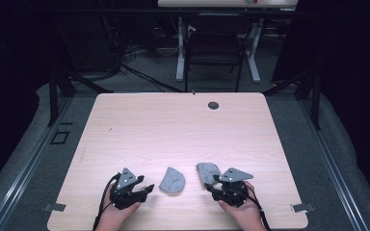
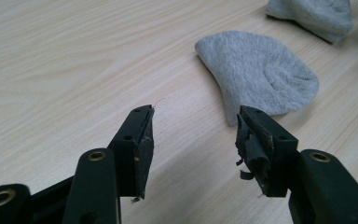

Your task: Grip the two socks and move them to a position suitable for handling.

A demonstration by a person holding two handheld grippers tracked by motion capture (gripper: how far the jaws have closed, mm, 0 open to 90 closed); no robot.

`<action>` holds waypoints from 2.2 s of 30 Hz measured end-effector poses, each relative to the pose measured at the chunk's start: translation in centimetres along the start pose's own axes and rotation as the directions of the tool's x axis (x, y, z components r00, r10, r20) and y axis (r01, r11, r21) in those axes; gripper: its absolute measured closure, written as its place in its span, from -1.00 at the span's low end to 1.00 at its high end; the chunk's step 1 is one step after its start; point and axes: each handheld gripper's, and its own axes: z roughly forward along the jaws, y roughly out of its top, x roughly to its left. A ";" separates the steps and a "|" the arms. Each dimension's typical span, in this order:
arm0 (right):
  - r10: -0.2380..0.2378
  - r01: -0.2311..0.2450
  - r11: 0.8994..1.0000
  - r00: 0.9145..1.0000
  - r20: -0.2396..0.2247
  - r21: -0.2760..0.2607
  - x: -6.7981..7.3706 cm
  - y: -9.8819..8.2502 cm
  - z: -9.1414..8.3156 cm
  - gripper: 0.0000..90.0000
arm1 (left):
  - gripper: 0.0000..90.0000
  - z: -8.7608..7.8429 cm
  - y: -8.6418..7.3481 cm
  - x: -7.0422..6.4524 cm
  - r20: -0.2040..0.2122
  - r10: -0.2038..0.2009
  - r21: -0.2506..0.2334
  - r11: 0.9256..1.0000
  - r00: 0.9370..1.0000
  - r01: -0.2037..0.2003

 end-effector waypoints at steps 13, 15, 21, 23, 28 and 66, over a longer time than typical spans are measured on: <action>0.002 -0.002 1.000 1.000 -0.010 -0.019 0.4 0.2 0.0 0.15 | 0.21 0.2 0.4 -0.6 0.014 0.017 0.002 1.000 1.000 -0.017; 0.003 -0.003 1.000 1.000 -0.010 -0.020 0.4 0.2 0.0 0.14 | 0.25 0.2 0.5 -0.7 0.011 0.014 -0.003 1.000 1.000 -0.014; -0.002 0.001 1.000 1.000 -0.027 -0.026 0.3 0.3 0.0 0.12 | 0.41 0.9 1.7 -1.3 0.037 0.028 -0.002 1.000 0.999 -0.028; 0.007 -0.008 0.999 1.000 -0.029 -0.035 0.3 0.3 -0.1 0.12 | 0.47 1.3 2.1 -1.6 0.044 0.034 0.003 0.999 0.998 -0.034; 0.027 -0.028 0.999 0.999 -0.035 -0.030 0.1 0.5 -0.5 0.29 | 0.63 2.3 2.7 -2.2 0.050 0.058 0.015 0.998 0.997 -0.059; 0.029 -0.029 0.999 0.999 -0.013 -0.028 -0.2 0.5 -0.9 0.48 | 0.98 4.1 3.6 -3.7 0.086 0.114 0.045 0.992 0.990 -0.119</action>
